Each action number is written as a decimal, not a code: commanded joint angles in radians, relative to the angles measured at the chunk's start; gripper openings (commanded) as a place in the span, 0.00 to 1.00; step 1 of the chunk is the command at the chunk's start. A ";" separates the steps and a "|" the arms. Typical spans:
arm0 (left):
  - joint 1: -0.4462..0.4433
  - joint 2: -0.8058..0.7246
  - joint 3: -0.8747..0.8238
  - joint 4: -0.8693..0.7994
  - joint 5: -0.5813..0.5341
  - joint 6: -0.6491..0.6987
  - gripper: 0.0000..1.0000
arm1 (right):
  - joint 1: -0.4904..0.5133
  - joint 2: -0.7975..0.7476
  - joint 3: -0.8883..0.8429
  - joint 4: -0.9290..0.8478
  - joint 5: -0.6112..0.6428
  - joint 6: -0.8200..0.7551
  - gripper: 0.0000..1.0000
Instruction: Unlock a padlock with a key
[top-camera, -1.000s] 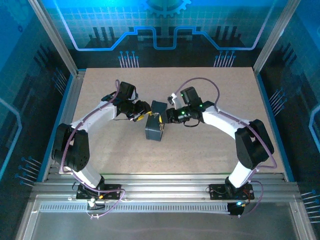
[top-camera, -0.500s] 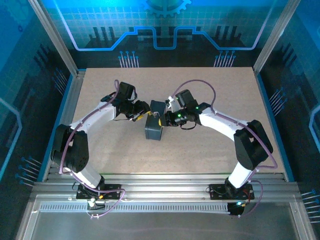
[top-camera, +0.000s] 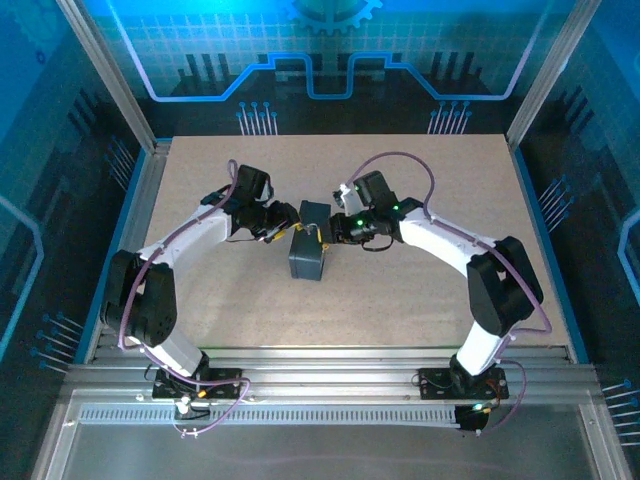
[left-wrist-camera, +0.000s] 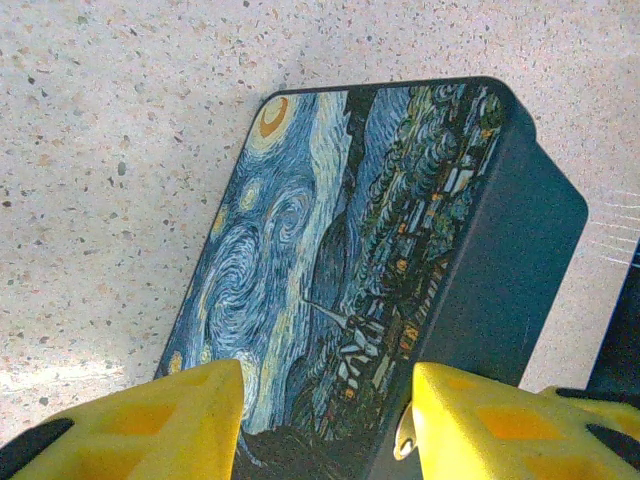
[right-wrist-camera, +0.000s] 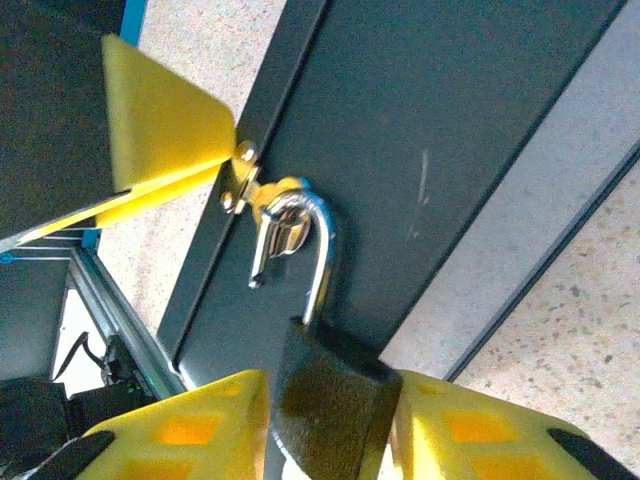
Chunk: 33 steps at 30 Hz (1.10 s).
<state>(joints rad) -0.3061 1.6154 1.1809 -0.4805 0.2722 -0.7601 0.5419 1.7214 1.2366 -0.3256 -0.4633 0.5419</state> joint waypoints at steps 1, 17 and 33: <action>-0.003 -0.006 -0.027 -0.058 -0.040 0.001 0.47 | -0.005 0.038 0.045 -0.021 -0.012 -0.014 0.30; -0.037 -0.037 -0.041 -0.062 -0.049 -0.054 0.47 | -0.028 -0.022 -0.045 0.154 0.049 0.160 0.00; -0.111 -0.033 -0.056 -0.018 -0.026 -0.114 0.39 | 0.044 -0.072 -0.098 0.286 0.325 0.318 0.00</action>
<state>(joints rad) -0.4118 1.5791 1.1481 -0.4839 0.2325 -0.8570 0.5755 1.6615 1.1275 -0.0898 -0.2161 0.8280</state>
